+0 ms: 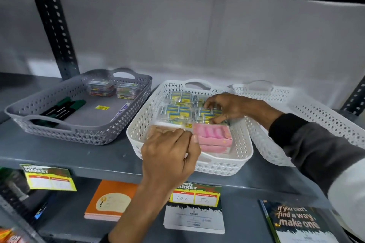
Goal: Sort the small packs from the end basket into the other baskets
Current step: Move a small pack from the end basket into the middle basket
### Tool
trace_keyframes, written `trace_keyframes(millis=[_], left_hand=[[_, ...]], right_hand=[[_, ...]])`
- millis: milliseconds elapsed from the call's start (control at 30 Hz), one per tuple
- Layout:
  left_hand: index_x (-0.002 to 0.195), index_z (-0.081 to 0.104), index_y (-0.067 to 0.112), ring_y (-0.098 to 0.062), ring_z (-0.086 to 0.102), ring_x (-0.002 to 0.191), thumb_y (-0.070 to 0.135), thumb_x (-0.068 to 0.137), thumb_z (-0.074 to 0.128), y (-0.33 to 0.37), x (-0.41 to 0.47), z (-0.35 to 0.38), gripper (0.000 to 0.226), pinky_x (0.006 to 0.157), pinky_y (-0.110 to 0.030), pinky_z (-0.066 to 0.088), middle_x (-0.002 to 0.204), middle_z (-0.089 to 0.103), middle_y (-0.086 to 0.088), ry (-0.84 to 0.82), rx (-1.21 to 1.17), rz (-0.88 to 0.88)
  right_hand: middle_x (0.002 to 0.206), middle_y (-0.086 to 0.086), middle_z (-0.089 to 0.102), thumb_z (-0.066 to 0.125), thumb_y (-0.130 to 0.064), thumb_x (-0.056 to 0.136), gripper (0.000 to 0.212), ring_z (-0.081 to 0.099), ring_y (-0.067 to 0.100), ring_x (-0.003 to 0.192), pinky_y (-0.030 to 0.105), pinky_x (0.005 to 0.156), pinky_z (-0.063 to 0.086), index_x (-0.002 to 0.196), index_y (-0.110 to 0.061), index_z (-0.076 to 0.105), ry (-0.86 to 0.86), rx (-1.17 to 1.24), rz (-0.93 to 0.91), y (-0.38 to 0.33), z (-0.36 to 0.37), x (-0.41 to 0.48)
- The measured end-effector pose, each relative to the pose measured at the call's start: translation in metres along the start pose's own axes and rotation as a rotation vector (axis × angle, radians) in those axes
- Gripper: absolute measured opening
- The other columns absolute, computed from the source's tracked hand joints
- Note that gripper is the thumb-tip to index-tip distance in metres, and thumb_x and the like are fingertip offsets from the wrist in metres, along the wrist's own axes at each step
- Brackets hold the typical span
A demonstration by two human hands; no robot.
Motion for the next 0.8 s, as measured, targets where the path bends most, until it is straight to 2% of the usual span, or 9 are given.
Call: trace_keyframes(millis=[200,300,400,500,567,667,700,800], left_hand=[[0.056,0.051,0.017,-0.017,0.042,0.043,0.02,0.097,0.045,0.0,0.002,0.002,0.042,0.049,-0.031,0.037,0.048,0.048,0.004,-0.031,-0.007,-0.027],[0.055,0.049,0.019,-0.015,0.041,0.042,0.023,0.097,0.045,-0.001,0.004,0.004,0.042,0.052,-0.033,0.042,0.046,0.046,0.007,-0.097,-0.042,-0.076],[0.054,0.049,0.021,-0.011,0.041,0.042,0.024,0.092,0.048,0.004,0.009,0.006,0.038,0.054,-0.034,0.045,0.046,0.049,0.008,-0.156,-0.088,-0.127],[0.056,0.05,0.021,-0.011,0.041,0.044,0.024,0.09,0.052,0.028,0.019,0.01,0.034,0.054,-0.033,0.041,0.048,0.05,0.009,-0.192,-0.132,-0.094],[0.059,0.052,0.02,-0.012,0.044,0.047,0.027,0.091,0.054,0.05,0.026,0.014,0.033,0.053,-0.029,0.037,0.052,0.052,0.009,-0.22,-0.164,-0.054],[0.065,0.058,0.02,-0.015,0.053,0.054,0.032,0.093,0.054,0.083,0.037,0.026,0.031,0.058,-0.03,0.041,0.059,0.059,0.007,-0.298,-0.225,-0.028],[0.068,0.059,0.02,-0.016,0.054,0.056,0.034,0.093,0.053,0.093,0.04,0.032,0.029,0.061,-0.03,0.041,0.061,0.06,0.007,-0.332,-0.241,-0.025],[0.081,0.065,0.023,-0.018,0.061,0.064,0.039,0.093,0.049,0.125,0.044,0.058,0.026,0.068,-0.033,0.044,0.071,0.067,0.006,-0.47,-0.254,-0.019]], right_hand=[[0.132,-0.002,0.059,0.08,-0.038,0.076,0.068,0.051,0.009,0.11,0.02,0.094,0.037,0.136,-0.018,0.054,-0.018,-0.027,-0.014,-0.003,-0.003,-0.008],[0.132,-0.005,0.061,0.077,-0.05,0.075,0.069,0.054,0.008,0.114,0.022,0.098,0.04,0.135,-0.02,0.057,0.06,-0.01,-0.049,-0.004,-0.018,-0.021],[0.12,-0.001,0.066,0.076,-0.047,0.077,0.058,0.061,0.014,0.104,0.023,0.086,0.048,0.126,-0.016,0.064,0.239,0.016,-0.077,0.007,-0.046,-0.04],[0.105,0.002,0.071,0.078,-0.03,0.08,0.036,0.065,0.02,0.087,0.021,0.075,0.052,0.111,-0.013,0.07,0.381,0.059,-0.063,0.03,-0.07,-0.061],[0.098,0.006,0.073,0.077,-0.02,0.081,0.022,0.069,0.024,0.083,0.019,0.071,0.051,0.1,-0.011,0.073,0.417,0.049,-0.037,0.048,-0.078,-0.075],[0.093,0.005,0.075,0.073,-0.009,0.08,0.01,0.071,0.024,0.079,0.026,0.074,0.053,0.089,-0.013,0.073,0.388,-0.01,-0.003,0.074,-0.079,-0.094],[0.092,0.005,0.076,0.072,-0.008,0.08,0.01,0.07,0.021,0.077,0.025,0.075,0.054,0.088,-0.013,0.074,0.351,-0.027,-0.003,0.08,-0.075,-0.099],[0.091,0.002,0.077,0.073,-0.01,0.082,0.012,0.066,0.014,0.074,0.005,0.067,0.045,0.094,-0.013,0.075,0.191,-0.081,-0.037,0.089,-0.055,-0.111]])
Point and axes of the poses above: each hand's wrist, its own x-axis towards the middle knuckle, its own z-axis out of the palm, y = z × x, the point moved 9 cm from there along x, towards the middle knuckle
